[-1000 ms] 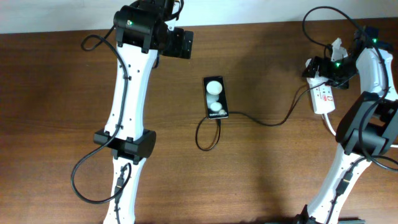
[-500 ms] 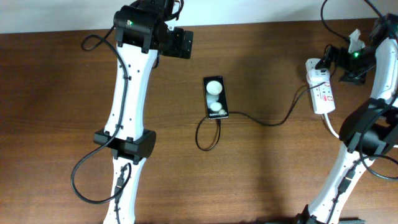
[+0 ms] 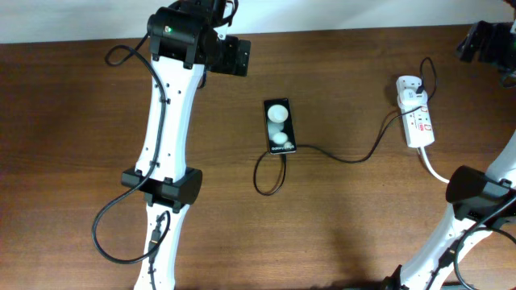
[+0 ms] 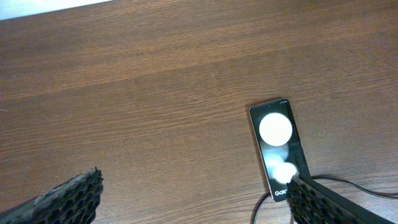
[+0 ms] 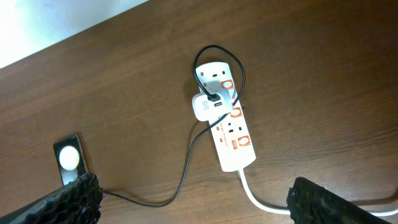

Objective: Plug charger to phone and switch on socket

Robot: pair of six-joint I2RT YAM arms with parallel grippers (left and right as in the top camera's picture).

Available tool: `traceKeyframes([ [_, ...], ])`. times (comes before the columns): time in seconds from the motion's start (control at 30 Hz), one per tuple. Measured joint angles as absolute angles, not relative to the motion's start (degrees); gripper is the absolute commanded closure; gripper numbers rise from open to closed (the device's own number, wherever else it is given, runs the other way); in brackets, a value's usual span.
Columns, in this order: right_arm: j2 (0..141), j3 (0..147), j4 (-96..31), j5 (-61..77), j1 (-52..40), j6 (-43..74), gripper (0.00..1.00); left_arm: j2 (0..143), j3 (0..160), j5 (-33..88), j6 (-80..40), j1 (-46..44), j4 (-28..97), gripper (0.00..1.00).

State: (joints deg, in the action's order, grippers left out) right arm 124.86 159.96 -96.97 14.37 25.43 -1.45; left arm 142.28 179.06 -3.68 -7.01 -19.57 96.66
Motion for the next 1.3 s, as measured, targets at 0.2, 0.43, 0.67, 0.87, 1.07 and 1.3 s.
traceKeyframes([
  [0.2,124.86,159.96,-96.97,14.37,25.43,-1.45,0.02,142.28,179.06,-3.68,-7.01,-19.57,96.66,0.01],
  [0.43,124.86,159.96,-96.97,14.37,25.43,-1.45,0.01,142.28,179.06,-3.68,-7.01,-19.57,96.66,0.01],
  [0.67,124.86,159.96,-96.97,14.37,25.43,-1.45,0.01,142.06,173.97,-5.63,-6.85,-19.57,96.18,0.01],
  [0.87,124.86,159.96,-96.97,14.33,25.43,-1.41,0.01,134.17,140.75,-8.03,-6.81,-19.35,74.30,0.01],
  [1.07,124.86,159.96,-96.90,14.15,25.43,-1.48,0.01,109.80,97.12,-8.51,-6.81,-13.82,48.23,0.01],
  [1.3,124.86,159.96,-96.88,14.17,25.43,-1.43,0.01,85.17,59.75,-8.58,-6.76,-10.83,19.46,0.01],
])
